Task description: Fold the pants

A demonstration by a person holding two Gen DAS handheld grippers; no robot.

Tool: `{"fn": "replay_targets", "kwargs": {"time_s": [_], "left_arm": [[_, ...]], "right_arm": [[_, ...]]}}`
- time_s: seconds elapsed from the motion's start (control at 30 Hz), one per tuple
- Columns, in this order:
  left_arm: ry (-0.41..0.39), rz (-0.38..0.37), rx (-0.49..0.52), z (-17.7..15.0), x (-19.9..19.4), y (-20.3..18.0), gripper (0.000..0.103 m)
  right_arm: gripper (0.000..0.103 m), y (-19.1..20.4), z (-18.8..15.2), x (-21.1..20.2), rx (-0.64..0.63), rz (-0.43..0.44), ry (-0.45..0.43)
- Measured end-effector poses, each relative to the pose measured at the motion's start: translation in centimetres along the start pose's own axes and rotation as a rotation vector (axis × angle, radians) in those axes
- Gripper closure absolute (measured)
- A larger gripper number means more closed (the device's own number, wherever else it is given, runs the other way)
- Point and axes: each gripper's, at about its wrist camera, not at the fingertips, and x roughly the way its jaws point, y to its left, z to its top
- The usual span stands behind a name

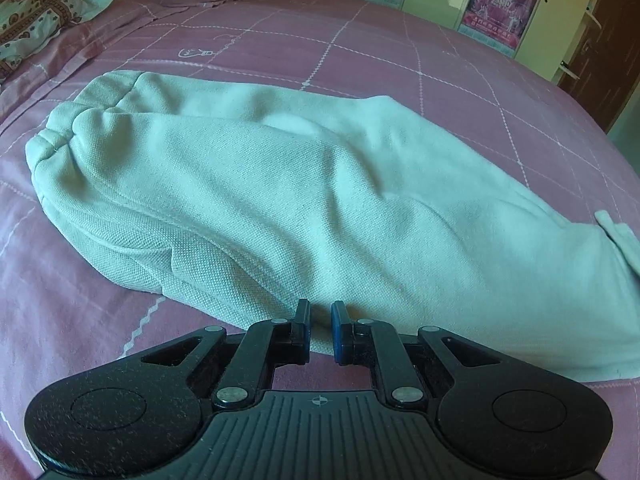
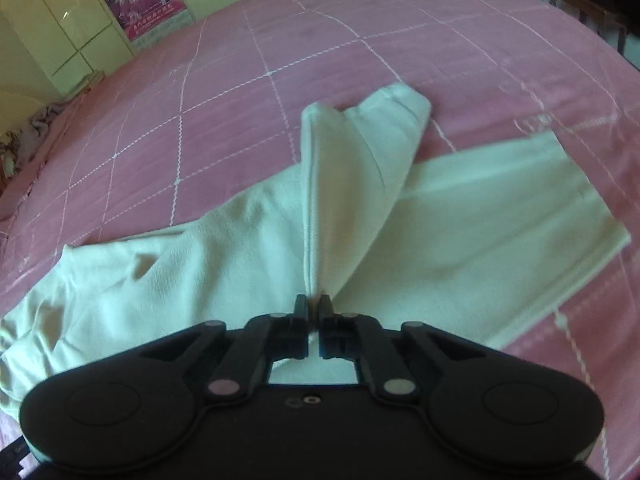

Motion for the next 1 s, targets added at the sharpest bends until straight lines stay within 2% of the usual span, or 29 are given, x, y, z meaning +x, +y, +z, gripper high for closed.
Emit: {"fn": "replay_targets", "kwargs": {"time_s": [0.1,0.13,0.17,0.2,0.27,0.3,0.37,0.4,0.57,0.63,0.67,0.73,0.83,0.87,1.0], "left_arm": [[-0.002,0.015,0.021,-0.1,0.0,-0.3,0.092],[0.0,0.017,0.021,0.0,-0.1,-0.3,0.092],[0.002,0.017,0.019,0.0,-0.1,-0.3,0.092],[0.004,0.016,0.015,0.0,0.0,-0.3,0.092],[0.006,0.016,0.006,0.1,0.1,-0.2,0.092],[0.007,0.018,0.005,0.0,0.1,-0.2,0.092],[0.005,0.026,0.005,0.0,0.2,-0.3,0.092],[0.004,0.03,0.005,0.0,0.2,-0.4,0.092],[0.002,0.047,0.014,-0.2,0.3,-0.7,0.092],[0.005,0.053,0.021,-0.1,0.3,-0.8,0.092],[0.006,0.055,0.023,-0.1,0.3,-0.8,0.092],[0.007,0.057,0.028,-0.1,0.2,-0.8,0.092],[0.004,0.057,0.034,-0.2,0.1,-0.9,0.092],[0.005,0.062,0.037,-0.2,0.1,-0.9,0.092],[-0.002,0.083,0.063,-0.4,0.1,-1.4,0.092]], "right_arm": [[0.1,-2.4,-3.1,1.5,0.033,-0.011,0.08],[0.099,-2.5,-3.4,1.6,0.03,-0.01,0.071],[0.093,-2.1,-3.1,1.5,0.015,-0.016,0.061],[0.081,-1.4,-2.6,1.2,-0.011,-0.032,0.042],[0.071,-0.1,-1.2,0.4,-0.09,-0.059,-0.028],[0.063,0.6,-0.5,0.3,-0.135,-0.083,-0.053],[0.052,1.5,1.2,1.2,-0.206,-0.129,-0.071],[0.052,1.9,1.9,2.1,-0.232,-0.15,-0.065],[0.054,3.7,3.6,7.1,-0.375,-0.285,-0.008],[0.077,3.8,3.9,7.6,-0.422,-0.308,-0.021],[0.099,3.6,4.3,7.1,-0.413,-0.287,-0.03],[0.099,2.0,5.6,4.3,-0.323,-0.21,-0.106],[0.099,-3.1,6.6,-2.1,-0.085,-0.089,-0.264],[0.099,-5.2,6.1,-3.2,-0.018,-0.07,-0.271],[0.099,-12.3,1.9,-1.7,0.163,-0.056,-0.128]]}}
